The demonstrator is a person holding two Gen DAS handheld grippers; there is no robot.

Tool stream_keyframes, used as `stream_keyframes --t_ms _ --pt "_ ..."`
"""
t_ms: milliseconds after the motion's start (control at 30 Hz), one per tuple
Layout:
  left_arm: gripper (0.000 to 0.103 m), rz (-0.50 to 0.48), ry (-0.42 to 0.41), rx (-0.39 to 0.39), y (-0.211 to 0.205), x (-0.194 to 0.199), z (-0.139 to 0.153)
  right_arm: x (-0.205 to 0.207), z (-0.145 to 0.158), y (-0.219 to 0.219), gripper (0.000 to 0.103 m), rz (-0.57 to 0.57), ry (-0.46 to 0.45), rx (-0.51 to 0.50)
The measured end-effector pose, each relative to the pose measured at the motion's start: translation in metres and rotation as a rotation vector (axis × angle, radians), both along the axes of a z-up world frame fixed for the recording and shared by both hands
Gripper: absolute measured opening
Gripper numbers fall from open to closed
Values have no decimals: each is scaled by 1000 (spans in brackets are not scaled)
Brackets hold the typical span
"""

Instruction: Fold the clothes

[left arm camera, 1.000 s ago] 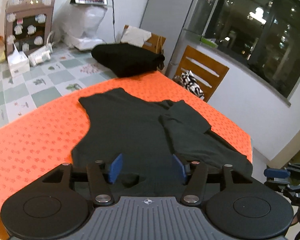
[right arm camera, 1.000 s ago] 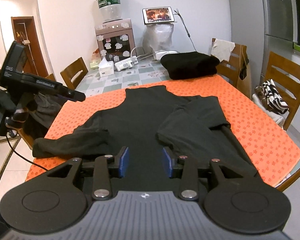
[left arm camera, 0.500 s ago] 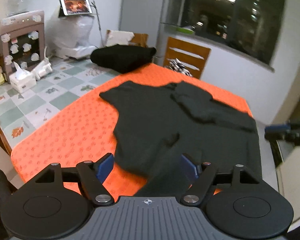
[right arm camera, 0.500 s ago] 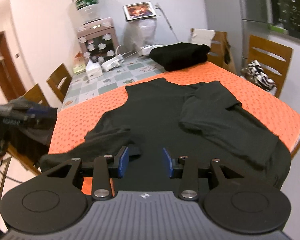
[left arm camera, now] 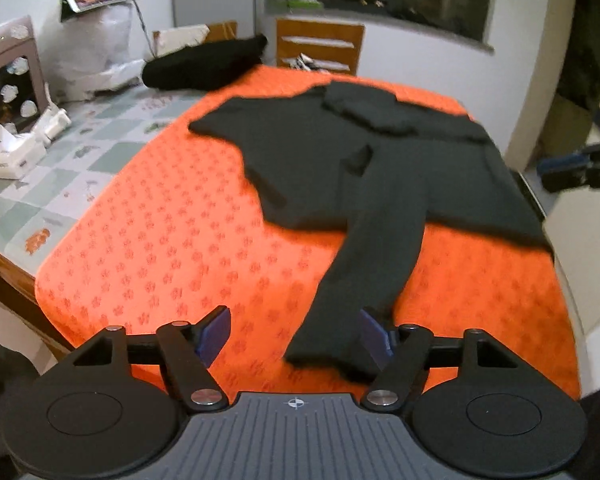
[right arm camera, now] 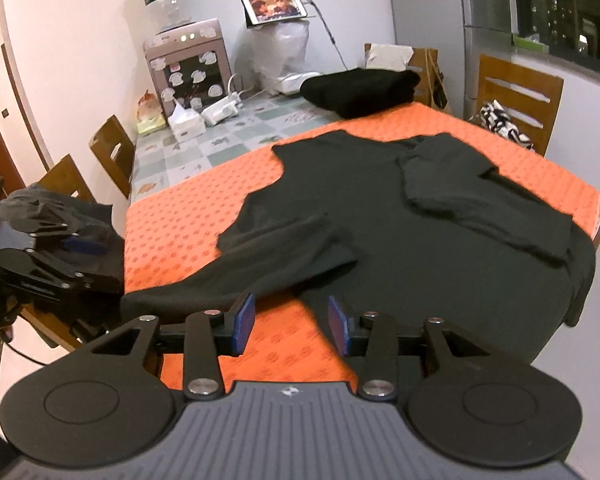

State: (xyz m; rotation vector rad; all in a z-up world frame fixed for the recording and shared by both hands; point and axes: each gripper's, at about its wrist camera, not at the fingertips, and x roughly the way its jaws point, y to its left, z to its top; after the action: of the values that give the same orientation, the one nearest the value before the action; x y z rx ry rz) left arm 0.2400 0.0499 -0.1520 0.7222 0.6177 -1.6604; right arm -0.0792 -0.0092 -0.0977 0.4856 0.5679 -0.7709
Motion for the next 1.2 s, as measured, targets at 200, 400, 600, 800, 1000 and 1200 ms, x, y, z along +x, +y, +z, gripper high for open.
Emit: stream_keyframes --t_ms 200,400,600,800,1000,1200 --pt "69 -99 -27 30 2 12 -22 15 1 15 46 -40 15 6" --pt "69 -171 -62 10 6 26 -30 31 -1 30 46 -76 33 3" --pt "69 -229 -82 -21 8 41 -30 53 -10 53 47 -131 32 11" --pt "63 -286 -118 -65 7 45 -32 73 -20 78 58 -191 28 23" --pt "60 -332 -137 -85 3 47 -37 81 -26 96 60 -225 34 26" --pt "53 -381 -138 -107 2 39 -37 81 -28 104 61 -244 40 24"
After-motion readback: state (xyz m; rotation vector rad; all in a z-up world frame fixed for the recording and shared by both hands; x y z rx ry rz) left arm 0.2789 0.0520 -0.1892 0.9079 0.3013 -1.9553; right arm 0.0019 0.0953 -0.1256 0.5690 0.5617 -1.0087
